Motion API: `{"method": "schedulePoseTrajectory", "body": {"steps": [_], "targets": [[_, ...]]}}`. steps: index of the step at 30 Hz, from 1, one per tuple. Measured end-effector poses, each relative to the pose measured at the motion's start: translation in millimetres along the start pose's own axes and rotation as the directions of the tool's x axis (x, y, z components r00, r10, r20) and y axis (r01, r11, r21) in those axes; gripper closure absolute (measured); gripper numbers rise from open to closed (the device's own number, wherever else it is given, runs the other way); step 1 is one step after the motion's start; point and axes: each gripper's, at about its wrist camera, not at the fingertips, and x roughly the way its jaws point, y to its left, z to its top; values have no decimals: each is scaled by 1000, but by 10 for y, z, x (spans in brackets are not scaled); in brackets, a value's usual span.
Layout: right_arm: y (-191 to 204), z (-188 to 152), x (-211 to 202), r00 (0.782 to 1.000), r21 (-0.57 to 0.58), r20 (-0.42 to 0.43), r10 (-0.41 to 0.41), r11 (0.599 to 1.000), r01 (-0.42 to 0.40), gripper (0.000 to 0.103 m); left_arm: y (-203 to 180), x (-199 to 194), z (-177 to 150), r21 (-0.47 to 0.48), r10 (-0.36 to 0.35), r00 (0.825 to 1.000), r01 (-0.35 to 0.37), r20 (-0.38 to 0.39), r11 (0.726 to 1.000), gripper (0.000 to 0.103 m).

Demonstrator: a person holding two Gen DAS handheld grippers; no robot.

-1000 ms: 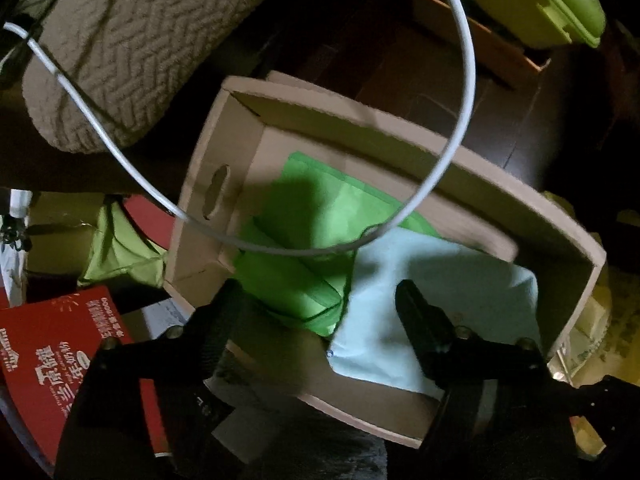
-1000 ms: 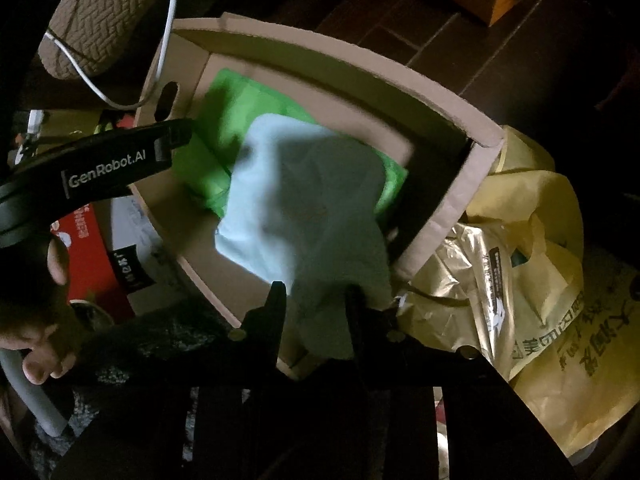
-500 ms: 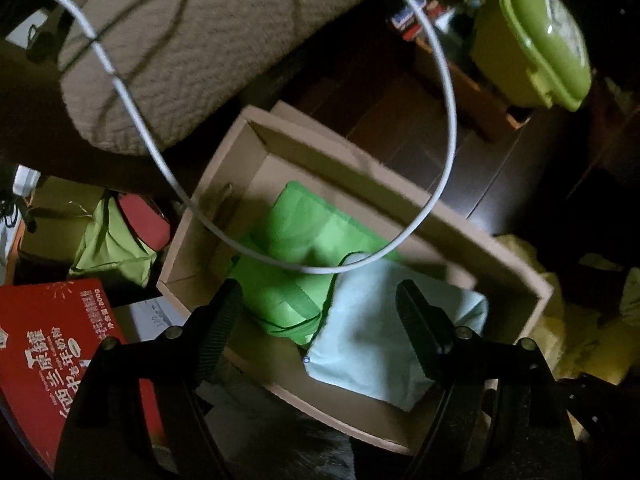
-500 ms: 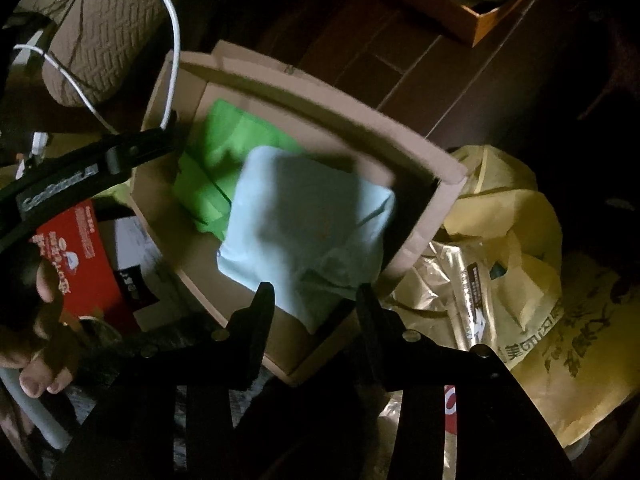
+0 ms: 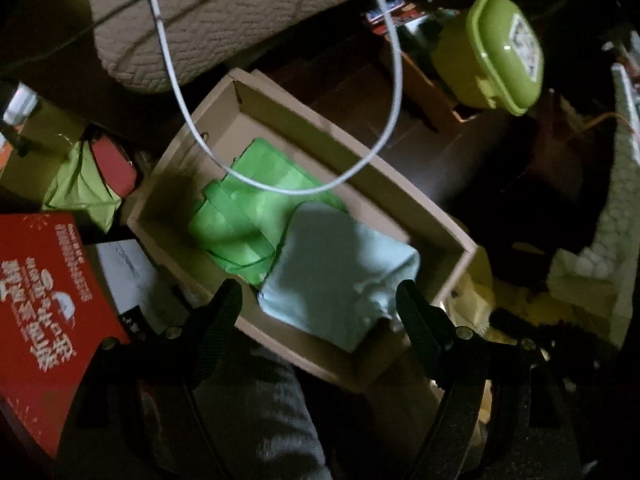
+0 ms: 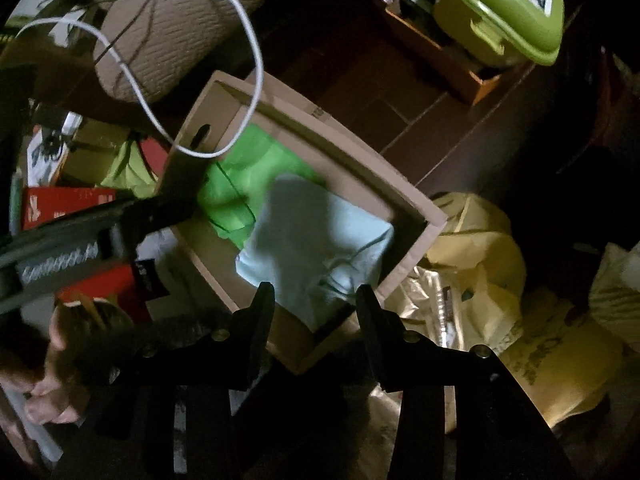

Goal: Organize objects
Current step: 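Open both grippers and lift them away from the towel in the box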

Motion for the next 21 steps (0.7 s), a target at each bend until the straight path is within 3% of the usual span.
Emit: {"method": "schedulePoseTrajectory", "body": {"steps": [5,10,15,21], "targets": [[115,1,-257,989,-65,71,-128,989,133,60,81,-295,-136,-2,-13,999,13,-32,1000,26],[270,-63,-500,992,-87,71,-109,990,115,60,288,-727,-363,-56,-69,997,67,-41,996,26],[544,-177,-777,990,-149,93,-107,981,121,60,387,-1261,-623,-78,-123,992,126,36,989,25],[819,-329,-1048,987,-192,123,-99,974,122,56,515,-1856,-871,-116,-121,978,142,167,983,25]]}}
